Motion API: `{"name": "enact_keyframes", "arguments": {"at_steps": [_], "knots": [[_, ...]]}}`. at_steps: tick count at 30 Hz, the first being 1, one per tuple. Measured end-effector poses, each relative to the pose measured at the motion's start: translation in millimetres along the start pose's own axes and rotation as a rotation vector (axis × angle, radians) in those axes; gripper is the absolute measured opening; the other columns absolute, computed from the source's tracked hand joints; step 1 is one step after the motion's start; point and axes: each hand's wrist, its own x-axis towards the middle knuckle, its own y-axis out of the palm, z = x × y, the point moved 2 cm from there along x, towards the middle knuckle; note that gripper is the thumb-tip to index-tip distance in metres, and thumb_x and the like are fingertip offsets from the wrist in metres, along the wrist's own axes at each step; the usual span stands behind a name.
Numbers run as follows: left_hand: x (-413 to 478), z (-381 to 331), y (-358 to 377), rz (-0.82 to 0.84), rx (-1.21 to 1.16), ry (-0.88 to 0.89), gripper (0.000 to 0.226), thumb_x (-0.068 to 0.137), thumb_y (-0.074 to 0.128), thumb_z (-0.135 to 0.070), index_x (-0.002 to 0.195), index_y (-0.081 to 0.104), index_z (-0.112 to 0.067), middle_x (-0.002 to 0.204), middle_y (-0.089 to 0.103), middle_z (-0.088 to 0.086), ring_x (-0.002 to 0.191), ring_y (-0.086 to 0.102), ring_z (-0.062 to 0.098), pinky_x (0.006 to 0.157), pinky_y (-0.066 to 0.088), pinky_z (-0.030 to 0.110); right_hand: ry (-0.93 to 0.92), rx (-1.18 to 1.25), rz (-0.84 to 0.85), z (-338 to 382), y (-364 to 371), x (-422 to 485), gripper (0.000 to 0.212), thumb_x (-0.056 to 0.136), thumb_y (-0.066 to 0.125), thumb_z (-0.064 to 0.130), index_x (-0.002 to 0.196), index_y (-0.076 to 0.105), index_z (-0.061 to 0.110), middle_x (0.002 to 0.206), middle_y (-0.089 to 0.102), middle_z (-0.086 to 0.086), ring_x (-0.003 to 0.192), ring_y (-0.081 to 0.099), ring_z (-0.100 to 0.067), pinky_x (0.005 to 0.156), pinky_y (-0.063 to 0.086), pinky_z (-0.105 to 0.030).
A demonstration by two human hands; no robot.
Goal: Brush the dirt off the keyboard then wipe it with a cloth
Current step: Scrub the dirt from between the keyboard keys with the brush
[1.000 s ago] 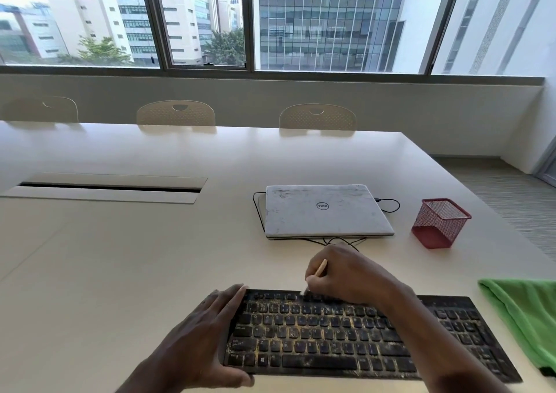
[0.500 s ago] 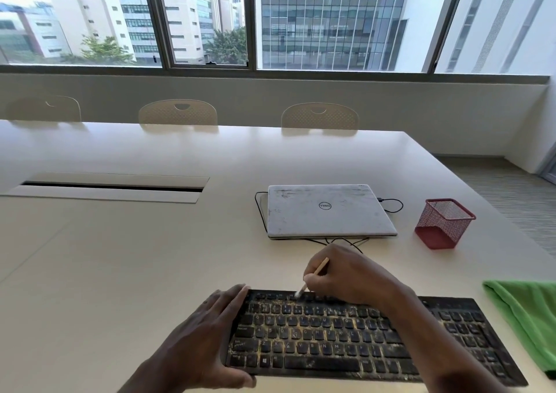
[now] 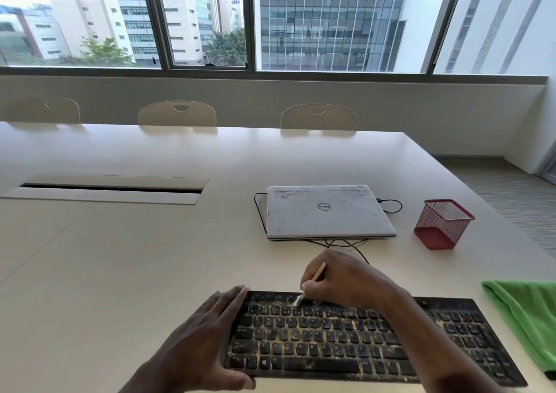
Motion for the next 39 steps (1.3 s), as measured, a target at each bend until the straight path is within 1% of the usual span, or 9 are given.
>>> {"name": "enact_keyframes", "arguments": {"at_steps": [4,9,15,18,24,28,32,36,39], "knots": [[-0.2,-1.9,-1.0,0.001,0.003,0.001,0.14,0.055,0.057,-0.102,0.154,-0.02,-0.04,0.159,-0.02,-0.031,0.148,-0.015,-0.006,0.116,-0.011,0.01,0.007,0.022,-0.099,-0.5,-2.9,0.5,0.015,0.087,0.067,0.029,0.08,0.079,0.023,0.068,0.07,0.016,0.06,0.062,-0.001,0.053,0.046,-0.016],[0.9,-1.3,-2.3,0.003,0.004,0.015,0.141,0.055,0.055,-0.103,0.155,-0.019,-0.037,0.161,-0.017,-0.029,0.148,-0.014,-0.009,0.119,-0.008,0.012,-0.015,0.012,-0.007,3.8,1.9,0.5,0.016,0.088,0.068,0.031,0.075,0.077,0.027,0.064,0.068,0.018,0.055,0.057,0.003,0.052,0.043,-0.013],[1.0,-0.3,-0.3,0.009,0.001,0.011,0.141,0.056,0.055,-0.103,0.156,-0.018,-0.037,0.164,-0.014,-0.026,0.151,-0.008,-0.004,0.123,0.002,0.018,-0.038,0.006,-0.106,9.5,2.5,4.2,0.017,0.086,0.068,0.029,0.096,0.08,0.023,0.089,0.073,0.013,0.066,0.059,0.006,0.057,0.043,-0.01],[0.7,-1.5,-1.6,-0.006,-0.001,0.008,0.141,0.055,0.056,-0.103,0.156,-0.018,-0.038,0.162,-0.016,-0.028,0.15,-0.011,-0.006,0.123,-0.001,0.017,-0.036,-0.018,-0.027,9.2,8.0,5.1,0.016,0.084,0.07,0.031,0.094,0.08,0.025,0.096,0.075,0.014,0.082,0.066,0.001,0.07,0.052,-0.016],[1.1,0.0,0.6,-0.004,0.012,0.001,0.141,0.054,0.054,-0.104,0.156,-0.019,-0.038,0.163,-0.016,-0.026,0.152,-0.01,-0.003,0.123,-0.002,0.018,0.001,0.012,-0.146,10.7,-0.9,6.5,0.014,0.083,0.069,0.025,0.088,0.081,0.02,0.073,0.07,0.013,0.059,0.058,0.001,0.055,0.044,-0.015],[0.0,0.1,0.5,-0.015,0.007,-0.005,0.141,0.054,0.056,-0.103,0.156,-0.019,-0.041,0.162,-0.017,-0.03,0.151,-0.012,-0.004,0.123,-0.001,0.018,0.017,-0.026,-0.023,10.6,1.5,5.2,0.014,0.083,0.068,0.027,0.086,0.081,0.022,0.084,0.076,0.01,0.072,0.068,-0.006,0.067,0.056,-0.027],[-0.2,0.4,-0.1,-0.01,0.013,-0.002,0.14,0.055,0.057,-0.102,0.155,-0.02,-0.041,0.161,-0.018,-0.03,0.15,-0.014,-0.005,0.12,-0.006,0.014,0.011,0.001,-0.104,12.5,-0.8,6.0,0.015,0.083,0.068,0.026,0.088,0.081,0.021,0.081,0.075,0.012,0.067,0.063,0.001,0.059,0.049,-0.016],[0.1,0.0,0.1,0.006,0.019,-0.002,0.138,0.056,0.057,-0.102,0.152,-0.024,-0.043,0.159,-0.022,-0.032,0.148,-0.017,-0.007,0.118,-0.009,0.012,0.022,-0.017,0.002,12.4,1.9,6.1,0.014,0.083,0.068,0.028,0.084,0.081,0.022,0.083,0.077,0.009,0.077,0.071,-0.012,0.071,0.058,-0.034],[0.3,-0.7,-1.6,0.016,0.011,-0.011,0.137,0.057,0.058,-0.101,0.149,-0.026,-0.045,0.156,-0.025,-0.034,0.145,-0.02,-0.009,0.113,-0.012,0.009,0.017,0.001,-0.07,10.8,-0.3,6.4,0.016,0.086,0.066,0.029,0.079,0.08,0.023,0.076,0.075,0.009,0.072,0.07,-0.016,0.067,0.057,-0.034]]}}
